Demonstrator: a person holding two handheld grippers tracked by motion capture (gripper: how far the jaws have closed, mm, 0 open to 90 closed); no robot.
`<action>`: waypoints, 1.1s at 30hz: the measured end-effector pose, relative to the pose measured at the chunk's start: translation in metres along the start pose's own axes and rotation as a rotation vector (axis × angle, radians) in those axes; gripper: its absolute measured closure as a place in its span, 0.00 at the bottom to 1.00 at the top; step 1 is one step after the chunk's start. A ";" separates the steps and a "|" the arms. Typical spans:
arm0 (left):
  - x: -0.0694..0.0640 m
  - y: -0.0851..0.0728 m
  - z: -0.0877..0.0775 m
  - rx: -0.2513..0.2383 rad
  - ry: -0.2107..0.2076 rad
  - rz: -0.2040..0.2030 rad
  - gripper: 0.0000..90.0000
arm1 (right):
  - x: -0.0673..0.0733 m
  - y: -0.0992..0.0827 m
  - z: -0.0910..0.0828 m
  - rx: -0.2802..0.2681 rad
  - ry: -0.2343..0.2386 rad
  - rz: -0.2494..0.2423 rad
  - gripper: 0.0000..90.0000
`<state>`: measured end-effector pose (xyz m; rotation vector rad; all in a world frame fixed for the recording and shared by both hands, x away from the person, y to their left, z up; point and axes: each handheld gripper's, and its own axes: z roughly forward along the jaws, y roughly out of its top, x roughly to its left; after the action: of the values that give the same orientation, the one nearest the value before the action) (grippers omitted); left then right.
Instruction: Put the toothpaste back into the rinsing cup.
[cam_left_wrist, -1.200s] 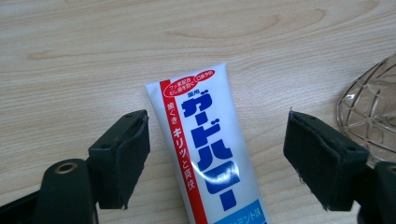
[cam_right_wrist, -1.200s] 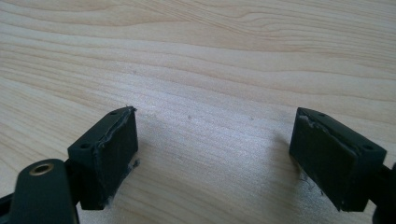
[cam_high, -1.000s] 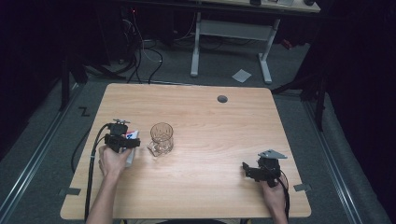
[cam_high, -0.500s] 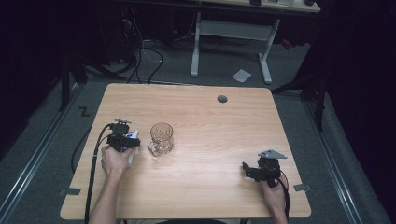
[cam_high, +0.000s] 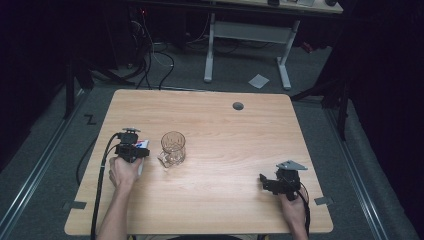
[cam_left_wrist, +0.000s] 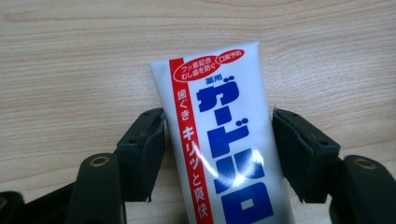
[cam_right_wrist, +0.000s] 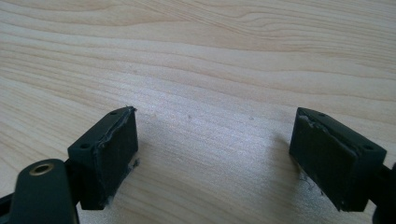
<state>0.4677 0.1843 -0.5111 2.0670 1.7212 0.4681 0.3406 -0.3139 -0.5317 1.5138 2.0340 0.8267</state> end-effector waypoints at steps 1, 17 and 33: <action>0.000 0.000 0.000 0.005 -0.008 0.000 0.44 | 0.000 0.000 0.000 0.000 0.000 -0.001 0.17; 0.002 0.000 -0.007 -0.012 -0.053 0.013 0.68 | 0.000 0.000 0.000 -0.001 0.000 -0.003 0.17; 0.004 -0.002 -0.033 -0.112 -0.108 0.033 0.71 | 0.000 0.000 0.000 0.000 0.001 -0.003 0.17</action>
<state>0.4503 0.1919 -0.4838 2.0061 1.5655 0.4436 0.3405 -0.3141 -0.5318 1.5102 2.0360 0.8268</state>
